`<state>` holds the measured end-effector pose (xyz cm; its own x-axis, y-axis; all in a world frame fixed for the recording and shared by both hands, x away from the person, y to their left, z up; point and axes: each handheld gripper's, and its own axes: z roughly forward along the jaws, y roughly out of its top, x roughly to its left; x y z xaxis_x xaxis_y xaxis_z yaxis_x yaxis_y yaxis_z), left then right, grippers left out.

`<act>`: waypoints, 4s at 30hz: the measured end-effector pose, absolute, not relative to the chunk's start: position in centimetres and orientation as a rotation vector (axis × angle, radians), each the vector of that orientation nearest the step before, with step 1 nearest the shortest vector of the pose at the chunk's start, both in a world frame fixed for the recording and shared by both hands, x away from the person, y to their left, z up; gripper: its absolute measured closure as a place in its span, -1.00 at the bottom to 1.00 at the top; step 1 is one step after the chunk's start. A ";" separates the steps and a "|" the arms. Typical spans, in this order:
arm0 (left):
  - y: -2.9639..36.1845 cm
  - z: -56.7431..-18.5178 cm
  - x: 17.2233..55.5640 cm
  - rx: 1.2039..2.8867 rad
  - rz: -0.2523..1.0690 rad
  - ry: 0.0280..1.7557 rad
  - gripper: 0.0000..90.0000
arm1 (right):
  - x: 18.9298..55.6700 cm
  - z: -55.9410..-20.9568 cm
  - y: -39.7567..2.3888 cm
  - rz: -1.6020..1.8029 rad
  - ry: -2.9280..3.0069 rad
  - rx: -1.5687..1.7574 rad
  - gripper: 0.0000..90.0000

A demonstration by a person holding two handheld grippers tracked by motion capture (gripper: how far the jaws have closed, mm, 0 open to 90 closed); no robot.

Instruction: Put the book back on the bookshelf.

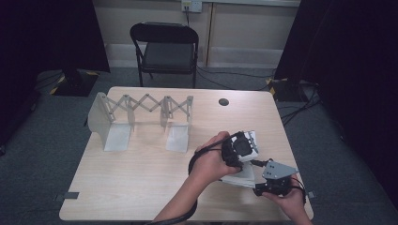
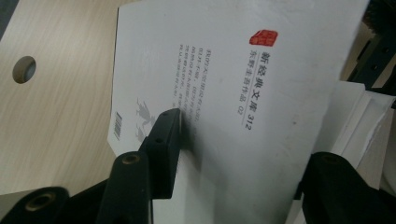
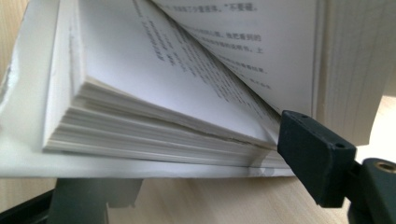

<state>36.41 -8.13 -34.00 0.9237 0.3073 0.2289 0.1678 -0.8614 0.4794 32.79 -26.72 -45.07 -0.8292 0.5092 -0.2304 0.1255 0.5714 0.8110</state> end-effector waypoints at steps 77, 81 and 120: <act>1.7 -36.3 36.8 2.390 0.276 0.557 -0.61 | 36.8 -39.3 -27.0 1.095 2.507 0.427 0.36; 2.2 -37.6 36.9 2.366 0.252 0.595 -0.66 | 37.0 -39.2 -27.0 1.092 2.517 0.421 0.36; 5.1 -45.2 35.4 2.405 0.178 0.678 -0.67 | 38.0 -37.8 -27.4 1.113 2.617 0.486 0.37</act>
